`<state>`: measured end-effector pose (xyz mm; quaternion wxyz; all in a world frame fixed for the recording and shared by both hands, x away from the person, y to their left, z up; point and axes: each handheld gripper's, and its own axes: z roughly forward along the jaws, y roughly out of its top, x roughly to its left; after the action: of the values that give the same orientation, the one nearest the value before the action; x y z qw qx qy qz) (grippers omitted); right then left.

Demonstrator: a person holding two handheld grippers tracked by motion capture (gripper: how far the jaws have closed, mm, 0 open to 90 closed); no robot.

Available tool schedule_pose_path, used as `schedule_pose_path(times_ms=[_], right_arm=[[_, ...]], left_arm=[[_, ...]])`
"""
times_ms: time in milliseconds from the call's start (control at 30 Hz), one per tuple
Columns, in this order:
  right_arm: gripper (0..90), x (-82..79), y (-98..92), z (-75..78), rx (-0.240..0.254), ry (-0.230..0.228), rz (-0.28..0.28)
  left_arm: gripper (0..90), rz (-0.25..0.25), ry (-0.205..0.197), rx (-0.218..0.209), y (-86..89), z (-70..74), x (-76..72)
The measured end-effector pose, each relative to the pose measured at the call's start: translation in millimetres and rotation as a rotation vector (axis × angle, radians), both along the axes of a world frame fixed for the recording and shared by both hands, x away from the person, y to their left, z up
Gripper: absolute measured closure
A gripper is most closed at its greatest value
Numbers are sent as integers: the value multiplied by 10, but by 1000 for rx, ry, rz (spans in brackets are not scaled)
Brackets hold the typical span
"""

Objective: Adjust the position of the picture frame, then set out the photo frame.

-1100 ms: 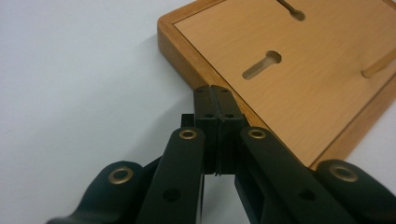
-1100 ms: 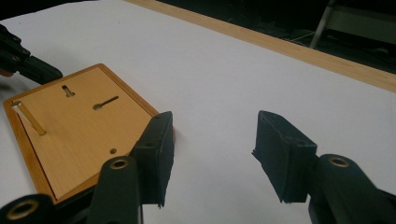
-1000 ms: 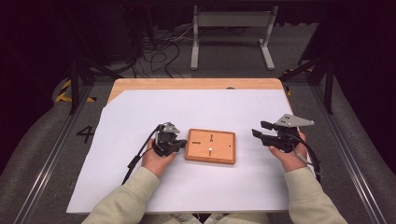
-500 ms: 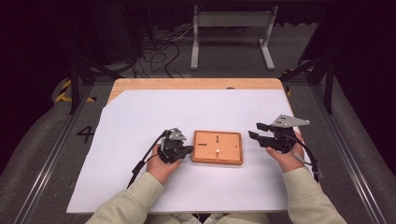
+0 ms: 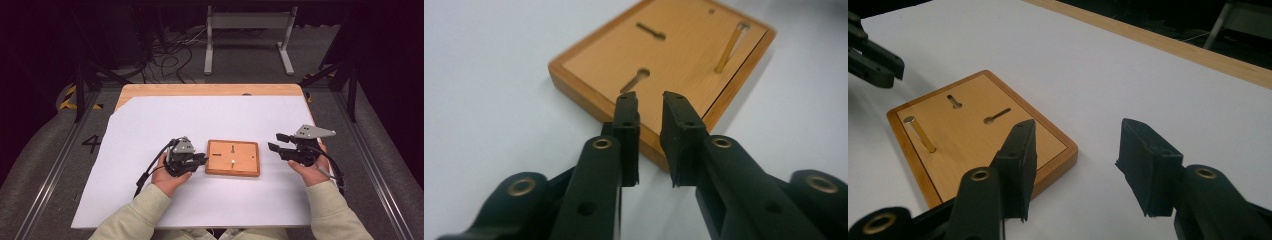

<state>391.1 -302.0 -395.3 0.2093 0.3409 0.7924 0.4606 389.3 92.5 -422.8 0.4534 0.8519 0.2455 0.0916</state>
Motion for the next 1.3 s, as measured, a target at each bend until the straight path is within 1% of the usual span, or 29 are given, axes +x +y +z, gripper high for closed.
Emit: schedule_pose_path(times_ms=[33, 67, 100, 133, 200, 233, 300, 333, 400, 433, 500, 533, 633, 667, 733, 767, 800, 833, 867, 900, 967, 1033, 1133, 1167, 1300], right_arm=[[498, -12, -9, 7, 0, 0, 2], [498, -24, -16, 13, 3, 1, 4], [498, -40, -25, 24, 6, 1, 5], [498, -48, -30, 30, 5, -1, 6], [498, -76, -43, 48, 9, -1, 7], [498, -82, -48, 52, 11, -2, 9], [497, -107, -62, 64, 15, -2, 10], [497, -121, -68, 68, 18, -2, 9], [497, -137, -78, 69, 23, 0, 9], [497, -142, -83, 70, 25, 0, 10], [496, -153, -92, 73, 28, 1, 7], [496, -156, -95, 75, 31, 0, 5], [496, -171, -105, 70, 30, 1, 1], [496, -171, -105, 70, 30, 1, 1], [497, -184, -117, 67, 31, 4, -1], [497, -188, -122, 63, 28, 5, -1], [497, -188, -122, 63, 28, 5, -1], [497, -199, -129, 56, 28, 8, -5], [497, -207, -134, 50, 29, 9, -7], [498, -221, -144, 44, 30, 13, -9], [498, -225, -147, 42, 29, 12, -10], [498, -235, -157, 37, 28, 14, -15], [498, -243, -165, 26, 28, 17, -17], [498, -244, -168, 21, 28, 16, -17], [503, -259, -177, 19, 27, 21, -20]], left_arm=[[700, -4, -12, -16, 22, 31, -10], [673, -19, -21, -38, 44, 58, -16], [640, -24, -32, -49, 51, 69, -23], [621, -25, -56, -51, 56, 83, -33], [572, -37, -79, -37, 46, 109, -44], [557, -42, -91, -41, 39, 123, -54], [519, -41, -95, -57, 3, 149, -65], [499, -46, -95, -63, -17, 150, -69], [475, -55, -89, -60, -77, 148, -81], [465, -64, -86, -66, -114, 143, -84], [449, -79, -93, -72, -199, 127, -83], [440, -89, -90, -81, -234, 116, -76], [436, -123, -62, -92, -339, 82, -53], [436, -123, -62, -92, -339, 82, -53], [436, -136, -47, -90, -398, 56, -29], [436, -143, -27, -99, -433, 31, -3], [433, -143, -27, -99, -433, 31, -3], [433, -144, -8, -113, -459, 13, 15], [420, -132, 0, -117, -482, 0, 28], [407, -133, 10, -124, -503, -16, 43], [410, -144, 22, -140, -538, -42, 72], [418, -149, 33, -147, -575, -66, 75], [422, -166, 9, -148, -648, -122, 73], [419, -161, -4, -137, -680, -153, 73], [429, -164, 0, -151, -748, -217, 94]])
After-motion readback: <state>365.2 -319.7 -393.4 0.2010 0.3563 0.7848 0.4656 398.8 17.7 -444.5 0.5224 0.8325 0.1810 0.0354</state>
